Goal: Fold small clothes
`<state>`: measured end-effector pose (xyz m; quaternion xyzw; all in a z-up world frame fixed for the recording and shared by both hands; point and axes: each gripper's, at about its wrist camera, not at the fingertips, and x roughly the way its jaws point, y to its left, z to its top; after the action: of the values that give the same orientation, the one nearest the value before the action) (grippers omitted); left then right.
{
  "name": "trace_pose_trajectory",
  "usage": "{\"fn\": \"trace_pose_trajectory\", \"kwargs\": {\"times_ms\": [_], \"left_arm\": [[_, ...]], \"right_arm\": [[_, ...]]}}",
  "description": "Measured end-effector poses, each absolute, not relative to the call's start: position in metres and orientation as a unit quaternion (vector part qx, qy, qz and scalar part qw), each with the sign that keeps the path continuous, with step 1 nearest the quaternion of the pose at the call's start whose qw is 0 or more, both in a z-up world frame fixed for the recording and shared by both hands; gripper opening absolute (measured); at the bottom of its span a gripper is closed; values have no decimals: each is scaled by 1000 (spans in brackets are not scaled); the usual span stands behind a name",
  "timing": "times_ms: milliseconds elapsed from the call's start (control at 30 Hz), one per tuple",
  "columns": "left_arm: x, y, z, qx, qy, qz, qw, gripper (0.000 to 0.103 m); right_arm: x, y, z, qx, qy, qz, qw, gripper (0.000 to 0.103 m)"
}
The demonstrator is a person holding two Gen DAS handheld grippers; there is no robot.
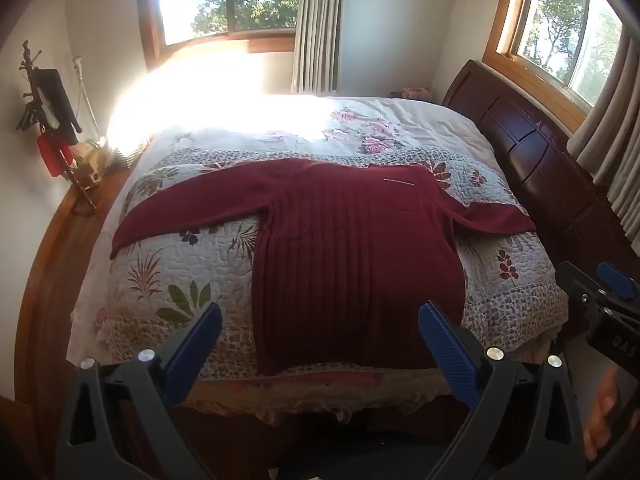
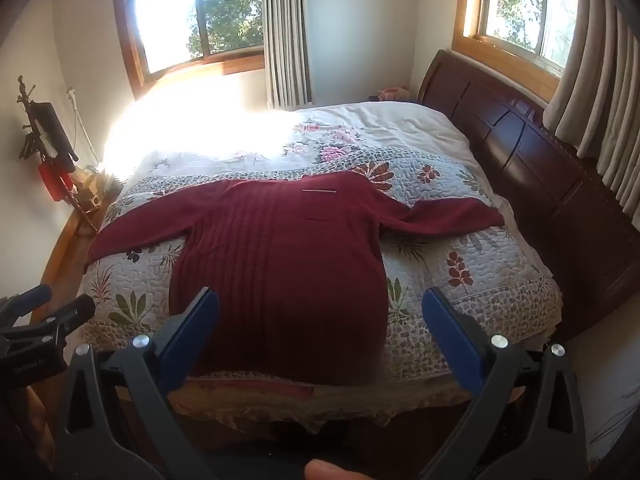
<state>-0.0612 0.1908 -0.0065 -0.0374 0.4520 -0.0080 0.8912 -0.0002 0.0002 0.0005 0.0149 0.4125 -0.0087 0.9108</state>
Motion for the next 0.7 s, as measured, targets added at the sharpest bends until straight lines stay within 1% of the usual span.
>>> {"fn": "trace_pose_trajectory", "kwargs": {"times_ms": [533,600,700], "left_arm": [[-59,187,-14,-33,451,-8,892,99],[-57,186,-8,-32,451,-7,892,99],[-57,187,-7,-32,450,-5,892,99]], "right_arm": [[10,-10,6,27,417,-8,909,100],[13,-11,7,28,417,-7,908,100],[2,-5,-3,24,415,-6,910,100]]}}
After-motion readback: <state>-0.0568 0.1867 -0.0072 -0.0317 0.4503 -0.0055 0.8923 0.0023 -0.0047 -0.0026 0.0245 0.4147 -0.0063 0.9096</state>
